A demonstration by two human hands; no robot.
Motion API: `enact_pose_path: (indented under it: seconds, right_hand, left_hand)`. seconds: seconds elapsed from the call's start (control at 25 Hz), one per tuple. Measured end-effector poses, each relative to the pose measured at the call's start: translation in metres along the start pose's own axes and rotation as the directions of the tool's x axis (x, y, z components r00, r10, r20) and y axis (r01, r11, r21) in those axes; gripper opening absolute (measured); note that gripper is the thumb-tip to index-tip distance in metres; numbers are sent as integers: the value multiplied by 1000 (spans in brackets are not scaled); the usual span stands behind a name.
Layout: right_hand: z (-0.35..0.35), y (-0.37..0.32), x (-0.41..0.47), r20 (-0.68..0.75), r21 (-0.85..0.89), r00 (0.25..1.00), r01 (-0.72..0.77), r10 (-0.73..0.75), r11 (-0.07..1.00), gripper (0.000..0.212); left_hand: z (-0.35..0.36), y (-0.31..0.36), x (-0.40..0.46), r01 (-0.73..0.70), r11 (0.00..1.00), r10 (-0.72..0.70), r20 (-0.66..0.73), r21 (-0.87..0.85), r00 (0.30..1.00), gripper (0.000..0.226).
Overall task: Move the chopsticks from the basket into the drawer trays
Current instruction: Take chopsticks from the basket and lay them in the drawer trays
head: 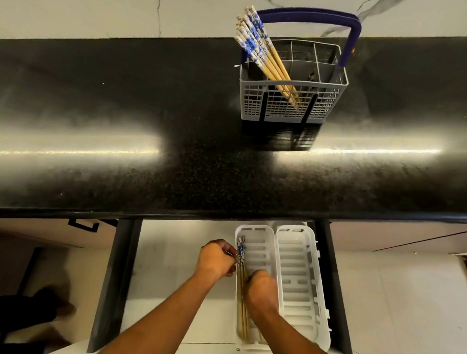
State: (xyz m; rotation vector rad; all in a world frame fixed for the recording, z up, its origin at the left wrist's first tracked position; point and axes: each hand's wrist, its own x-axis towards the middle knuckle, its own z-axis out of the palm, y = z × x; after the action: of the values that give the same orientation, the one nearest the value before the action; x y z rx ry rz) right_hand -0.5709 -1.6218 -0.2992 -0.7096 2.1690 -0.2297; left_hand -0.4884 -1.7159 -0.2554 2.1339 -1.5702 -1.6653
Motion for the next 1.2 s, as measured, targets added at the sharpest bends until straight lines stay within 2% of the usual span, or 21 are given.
enact_pose_path:
  seconds: [0.28, 0.48, 0.76, 1.2]
  right_hand:
    - [-7, 1, -8, -34, -43, 999, 3, -4, 999, 16]
    - [-4, -4, -11, -44, -135, 995, 82, -88, 987, 14]
    - [-1, 1, -13, -82, -159, 987, 124, -138, 980, 13]
    - [1, -1, -9, -38, -213, 982, 175, -187, 961, 13]
  left_hand:
    - [1, 2, -1, 18, 1000, -18, 18, -3, 1000, 11]
    - [-1, 3, -4, 18, 1000, -17, 23, -22, 1000, 11]
    - [-1, 4, -3, 44, 997, -41, 39, -58, 998, 10]
    - [-2, 6, -3, 68, 994, -65, 47, -85, 997, 12]
